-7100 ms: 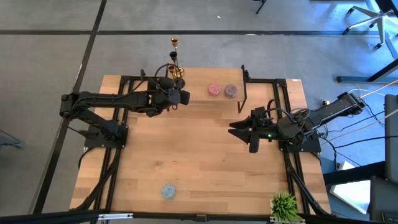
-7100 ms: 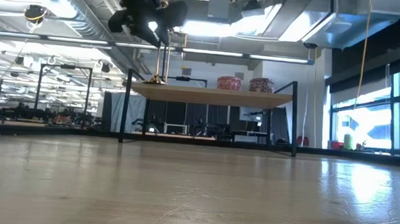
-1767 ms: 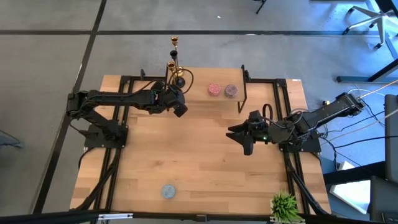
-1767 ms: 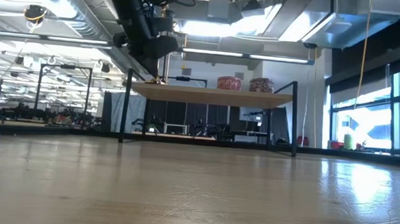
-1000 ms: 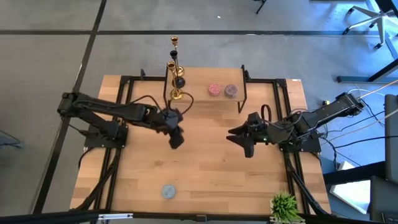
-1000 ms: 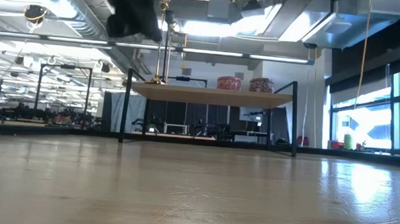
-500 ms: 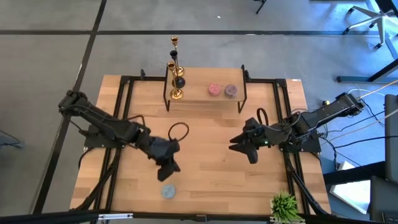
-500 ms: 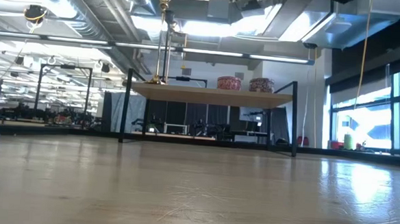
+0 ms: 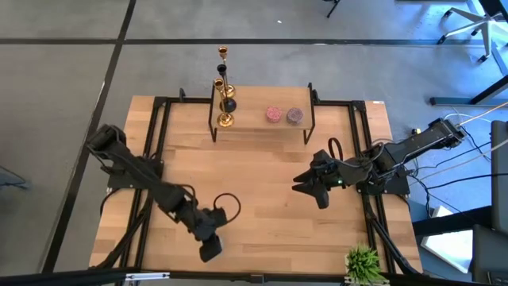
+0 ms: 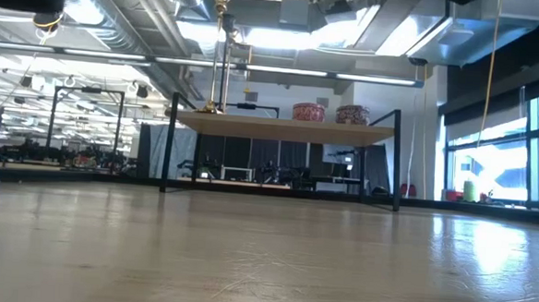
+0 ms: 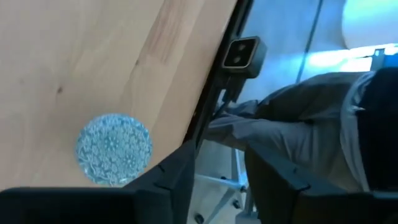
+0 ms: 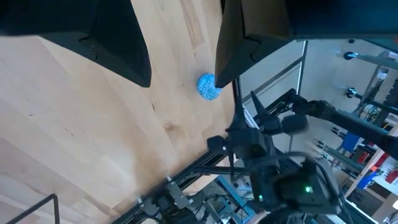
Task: Pick & Place candle stick holders
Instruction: Put the blue candle on the shelf
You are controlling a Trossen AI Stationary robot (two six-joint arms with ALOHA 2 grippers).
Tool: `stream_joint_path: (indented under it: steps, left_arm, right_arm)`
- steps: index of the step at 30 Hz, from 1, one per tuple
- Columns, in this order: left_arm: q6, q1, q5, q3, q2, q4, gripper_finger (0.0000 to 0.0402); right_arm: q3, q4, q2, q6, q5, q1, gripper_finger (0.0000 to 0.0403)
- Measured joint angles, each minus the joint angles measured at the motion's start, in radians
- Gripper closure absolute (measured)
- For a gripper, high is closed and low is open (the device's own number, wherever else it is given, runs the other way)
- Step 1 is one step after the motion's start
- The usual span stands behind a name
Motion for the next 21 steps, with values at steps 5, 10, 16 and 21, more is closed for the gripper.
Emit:
stream_joint_path:
  steps: [5, 10, 16, 21]
  left_arm:
    - [-0.105, -0.019, 0.035, 0.000, 0.037, -0.006, 0.0224]
    - [-0.270, 0.002, 0.174, 0.000, 0.082, -0.093, 0.0172]
    - [-0.345, 0.029, 0.262, 0.000, 0.136, -0.092, 0.0119]
    - [-0.336, 0.055, 0.239, 0.000, 0.145, -0.081, 0.0095]
  right_arm:
    - [0.000, 0.000, 0.000, 0.000, 0.000, 0.000, 0.0219]
    - [0.000, 0.000, 0.000, -0.002, 0.007, -0.001, 0.0219]
    - [0.000, 0.000, 0.000, -0.006, 0.026, -0.002, 0.0219]
    - [0.000, 0.000, 0.000, -0.008, 0.031, -0.002, 0.0219]
